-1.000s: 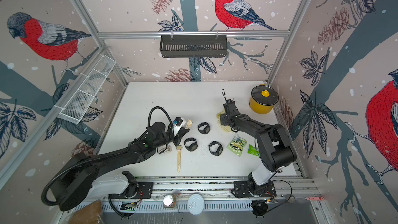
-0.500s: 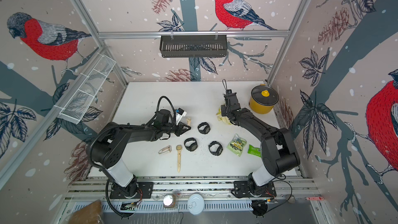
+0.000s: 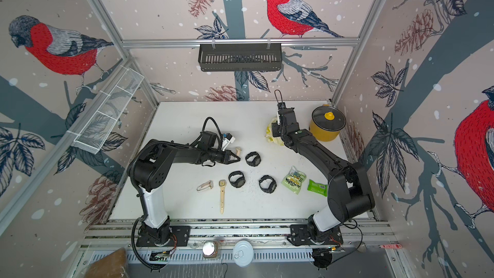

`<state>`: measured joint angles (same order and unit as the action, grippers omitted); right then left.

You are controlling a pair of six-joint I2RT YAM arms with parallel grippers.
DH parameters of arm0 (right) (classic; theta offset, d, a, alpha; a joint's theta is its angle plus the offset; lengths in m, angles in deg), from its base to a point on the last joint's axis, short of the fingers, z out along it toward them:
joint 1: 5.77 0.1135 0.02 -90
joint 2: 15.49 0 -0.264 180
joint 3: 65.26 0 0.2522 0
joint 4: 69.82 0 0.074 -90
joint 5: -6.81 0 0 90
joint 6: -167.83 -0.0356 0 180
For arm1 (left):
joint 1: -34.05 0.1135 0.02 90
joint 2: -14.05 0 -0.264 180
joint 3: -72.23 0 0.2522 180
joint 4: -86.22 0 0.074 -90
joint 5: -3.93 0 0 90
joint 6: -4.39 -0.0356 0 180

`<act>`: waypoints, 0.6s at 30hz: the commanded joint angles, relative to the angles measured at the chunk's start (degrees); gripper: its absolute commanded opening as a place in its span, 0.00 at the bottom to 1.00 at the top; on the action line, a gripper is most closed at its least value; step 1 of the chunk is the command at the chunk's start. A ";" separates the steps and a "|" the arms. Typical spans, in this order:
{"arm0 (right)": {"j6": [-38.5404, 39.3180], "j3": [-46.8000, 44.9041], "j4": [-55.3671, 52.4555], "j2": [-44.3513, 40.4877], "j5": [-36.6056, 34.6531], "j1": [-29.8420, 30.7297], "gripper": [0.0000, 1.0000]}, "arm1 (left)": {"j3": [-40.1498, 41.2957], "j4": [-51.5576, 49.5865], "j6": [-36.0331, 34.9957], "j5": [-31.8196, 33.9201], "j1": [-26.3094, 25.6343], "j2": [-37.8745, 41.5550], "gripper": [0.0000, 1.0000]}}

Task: Wipe the watch dial
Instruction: Place the watch at the center of the board.

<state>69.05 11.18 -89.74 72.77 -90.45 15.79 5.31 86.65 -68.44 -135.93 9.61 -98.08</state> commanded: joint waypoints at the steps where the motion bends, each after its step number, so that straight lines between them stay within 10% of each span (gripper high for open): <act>1: 0.69 -0.05 1.79 0.19 6.34 -0.42 0.05 | -1.80 -7.09 1.40 -1.45 0.18 -1.44 0.03; 14: 4.68 10.71 4.90 15.50 20.44 9.23 0.05 | -3.38 -9.73 3.50 -2.98 3.17 -3.97 0.08; 18: 6.84 12.77 4.37 19.99 24.01 12.13 0.05 | -3.36 -10.16 3.87 -2.63 3.43 -4.67 0.29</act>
<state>73.42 22.76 -86.39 90.72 -70.94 26.22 1.87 79.20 -64.60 -141.81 12.82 -102.21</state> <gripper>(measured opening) 0.089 0.220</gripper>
